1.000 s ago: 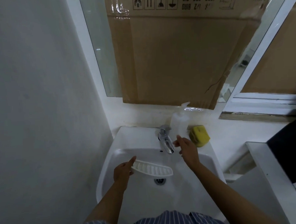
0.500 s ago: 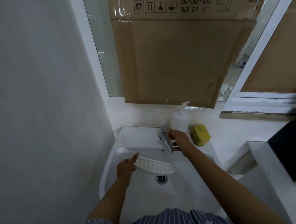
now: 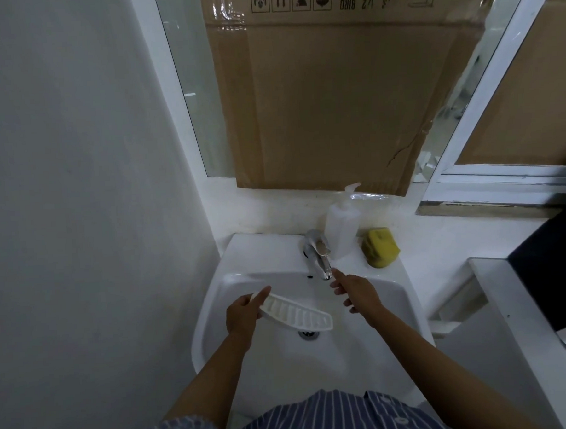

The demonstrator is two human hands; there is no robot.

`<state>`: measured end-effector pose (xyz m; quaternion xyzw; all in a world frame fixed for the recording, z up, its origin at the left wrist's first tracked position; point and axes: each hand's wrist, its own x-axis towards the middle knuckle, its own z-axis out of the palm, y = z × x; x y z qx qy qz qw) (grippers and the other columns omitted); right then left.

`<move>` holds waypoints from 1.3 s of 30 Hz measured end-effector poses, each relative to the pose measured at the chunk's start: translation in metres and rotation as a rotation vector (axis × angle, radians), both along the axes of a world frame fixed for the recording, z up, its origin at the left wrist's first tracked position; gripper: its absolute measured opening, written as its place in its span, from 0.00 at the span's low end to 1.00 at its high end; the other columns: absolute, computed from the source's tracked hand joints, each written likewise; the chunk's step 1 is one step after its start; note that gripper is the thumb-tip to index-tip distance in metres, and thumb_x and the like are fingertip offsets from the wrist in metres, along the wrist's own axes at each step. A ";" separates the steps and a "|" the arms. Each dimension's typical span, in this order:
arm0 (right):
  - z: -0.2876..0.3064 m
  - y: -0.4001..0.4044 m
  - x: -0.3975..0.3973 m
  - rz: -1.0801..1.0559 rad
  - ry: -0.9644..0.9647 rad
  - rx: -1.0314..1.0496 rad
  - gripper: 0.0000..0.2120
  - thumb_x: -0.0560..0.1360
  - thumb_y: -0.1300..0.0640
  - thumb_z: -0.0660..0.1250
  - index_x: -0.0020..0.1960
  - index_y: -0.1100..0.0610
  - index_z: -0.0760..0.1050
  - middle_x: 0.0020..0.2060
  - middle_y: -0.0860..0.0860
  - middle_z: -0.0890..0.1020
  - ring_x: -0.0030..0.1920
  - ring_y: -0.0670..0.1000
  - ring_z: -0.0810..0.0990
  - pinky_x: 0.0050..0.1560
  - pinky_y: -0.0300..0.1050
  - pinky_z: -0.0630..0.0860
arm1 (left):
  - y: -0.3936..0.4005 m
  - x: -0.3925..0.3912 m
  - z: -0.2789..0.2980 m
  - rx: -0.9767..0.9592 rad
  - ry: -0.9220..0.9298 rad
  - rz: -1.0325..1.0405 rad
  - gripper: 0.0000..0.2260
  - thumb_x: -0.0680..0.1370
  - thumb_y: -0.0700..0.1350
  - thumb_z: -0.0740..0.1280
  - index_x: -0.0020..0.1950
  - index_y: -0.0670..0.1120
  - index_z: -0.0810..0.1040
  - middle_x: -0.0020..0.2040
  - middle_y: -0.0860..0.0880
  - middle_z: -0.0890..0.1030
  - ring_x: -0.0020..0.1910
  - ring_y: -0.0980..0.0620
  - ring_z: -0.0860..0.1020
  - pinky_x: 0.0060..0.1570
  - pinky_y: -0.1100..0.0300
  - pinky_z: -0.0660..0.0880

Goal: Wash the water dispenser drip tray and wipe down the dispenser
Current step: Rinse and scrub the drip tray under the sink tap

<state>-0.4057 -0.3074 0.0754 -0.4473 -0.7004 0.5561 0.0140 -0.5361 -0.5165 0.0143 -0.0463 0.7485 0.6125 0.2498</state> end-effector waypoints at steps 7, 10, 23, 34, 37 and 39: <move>-0.044 -0.002 0.031 0.118 -0.154 0.005 0.12 0.79 0.53 0.62 0.53 0.60 0.79 0.46 0.53 0.81 0.35 0.50 0.76 0.33 0.40 0.71 | 0.020 0.007 0.012 -0.091 0.306 -0.260 0.17 0.61 0.58 0.80 0.44 0.51 0.85 0.41 0.54 0.84 0.42 0.55 0.81 0.43 0.60 0.78; -0.056 0.000 0.041 0.180 -0.168 0.054 0.08 0.77 0.58 0.65 0.52 0.61 0.78 0.46 0.54 0.82 0.34 0.48 0.76 0.30 0.36 0.70 | 0.029 0.009 0.022 -0.111 0.419 -0.395 0.18 0.61 0.57 0.80 0.45 0.50 0.85 0.42 0.56 0.84 0.41 0.58 0.81 0.42 0.66 0.77; -0.079 0.000 0.045 0.427 -0.143 0.335 0.33 0.73 0.45 0.72 0.74 0.48 0.65 0.66 0.55 0.74 0.63 0.53 0.73 0.62 0.43 0.68 | 0.047 0.015 0.056 -0.031 0.342 -0.697 0.18 0.66 0.44 0.79 0.55 0.46 0.82 0.53 0.50 0.83 0.54 0.50 0.79 0.49 0.66 0.76; -0.081 0.007 0.062 0.352 -0.080 0.484 0.17 0.70 0.42 0.73 0.55 0.44 0.73 0.54 0.46 0.77 0.54 0.48 0.74 0.57 0.48 0.74 | 0.039 0.017 0.069 0.038 0.281 -0.757 0.19 0.69 0.42 0.77 0.59 0.50 0.81 0.59 0.50 0.80 0.57 0.50 0.78 0.54 0.61 0.77; -0.081 0.006 0.063 0.299 -0.016 0.492 0.16 0.71 0.44 0.73 0.53 0.47 0.72 0.53 0.47 0.77 0.53 0.49 0.75 0.54 0.46 0.73 | 0.035 0.015 0.067 0.085 0.257 -0.718 0.21 0.69 0.38 0.76 0.60 0.50 0.80 0.59 0.50 0.81 0.57 0.50 0.79 0.56 0.59 0.77; -0.081 0.005 0.063 0.269 0.017 0.475 0.16 0.71 0.47 0.74 0.52 0.51 0.71 0.52 0.49 0.77 0.51 0.50 0.74 0.51 0.44 0.70 | 0.032 0.014 0.065 0.096 0.241 -0.709 0.22 0.69 0.36 0.76 0.61 0.48 0.79 0.60 0.48 0.80 0.58 0.48 0.78 0.54 0.61 0.78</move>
